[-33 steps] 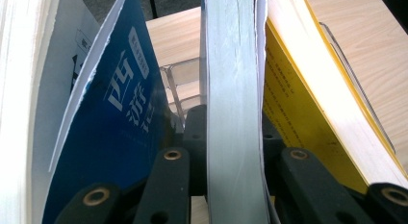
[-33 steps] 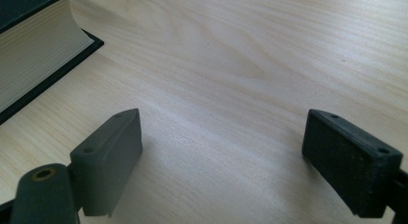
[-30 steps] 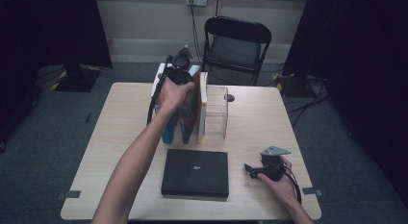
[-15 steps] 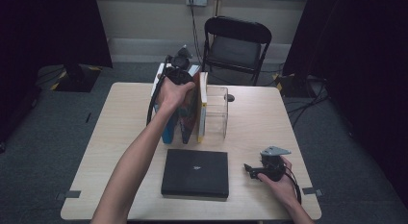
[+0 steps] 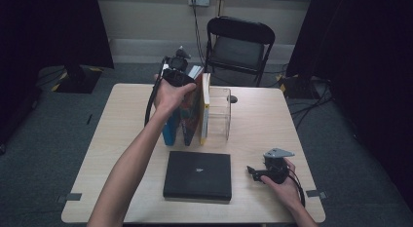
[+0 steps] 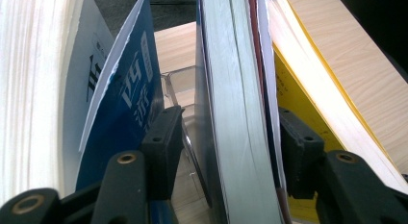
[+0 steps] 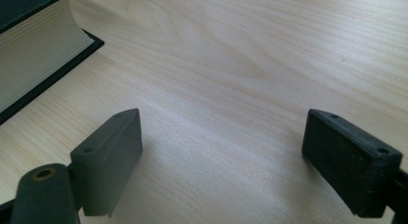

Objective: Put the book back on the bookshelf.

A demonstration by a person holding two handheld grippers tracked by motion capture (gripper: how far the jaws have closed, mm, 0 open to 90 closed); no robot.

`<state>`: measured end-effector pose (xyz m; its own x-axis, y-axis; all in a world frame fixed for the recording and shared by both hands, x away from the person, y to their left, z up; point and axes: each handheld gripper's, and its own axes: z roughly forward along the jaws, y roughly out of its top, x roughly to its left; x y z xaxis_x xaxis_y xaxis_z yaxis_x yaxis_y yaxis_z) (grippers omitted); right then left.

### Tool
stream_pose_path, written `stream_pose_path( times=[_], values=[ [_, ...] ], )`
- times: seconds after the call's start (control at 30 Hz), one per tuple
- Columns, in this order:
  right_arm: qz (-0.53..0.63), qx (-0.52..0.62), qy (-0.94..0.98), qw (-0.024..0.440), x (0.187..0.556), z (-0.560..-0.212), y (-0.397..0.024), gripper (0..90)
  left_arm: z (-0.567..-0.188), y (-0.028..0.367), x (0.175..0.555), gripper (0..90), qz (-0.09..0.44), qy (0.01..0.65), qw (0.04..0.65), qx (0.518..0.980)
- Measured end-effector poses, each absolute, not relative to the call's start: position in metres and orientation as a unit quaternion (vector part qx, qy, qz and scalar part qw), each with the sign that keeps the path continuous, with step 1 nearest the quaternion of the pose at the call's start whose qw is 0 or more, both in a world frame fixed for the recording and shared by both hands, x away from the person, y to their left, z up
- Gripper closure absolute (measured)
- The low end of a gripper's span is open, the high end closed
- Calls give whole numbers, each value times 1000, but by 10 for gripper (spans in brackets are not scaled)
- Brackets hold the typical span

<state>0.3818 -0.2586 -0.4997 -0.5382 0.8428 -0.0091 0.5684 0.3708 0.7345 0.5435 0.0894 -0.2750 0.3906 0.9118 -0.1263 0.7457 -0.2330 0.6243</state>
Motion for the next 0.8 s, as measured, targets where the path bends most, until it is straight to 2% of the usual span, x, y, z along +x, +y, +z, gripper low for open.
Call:
stream_pose_path(
  times=[0.27, 0.8],
  values=[
    [349, 439, 804, 196, 382, -500, -259, 139, -275, 92, 533, 417, 147, 524, 315, 777],
    [349, 440, 804, 196, 382, -500, -258, 139, -281, 98, 511, 371, 156, 490, 330, 792]
  ],
)
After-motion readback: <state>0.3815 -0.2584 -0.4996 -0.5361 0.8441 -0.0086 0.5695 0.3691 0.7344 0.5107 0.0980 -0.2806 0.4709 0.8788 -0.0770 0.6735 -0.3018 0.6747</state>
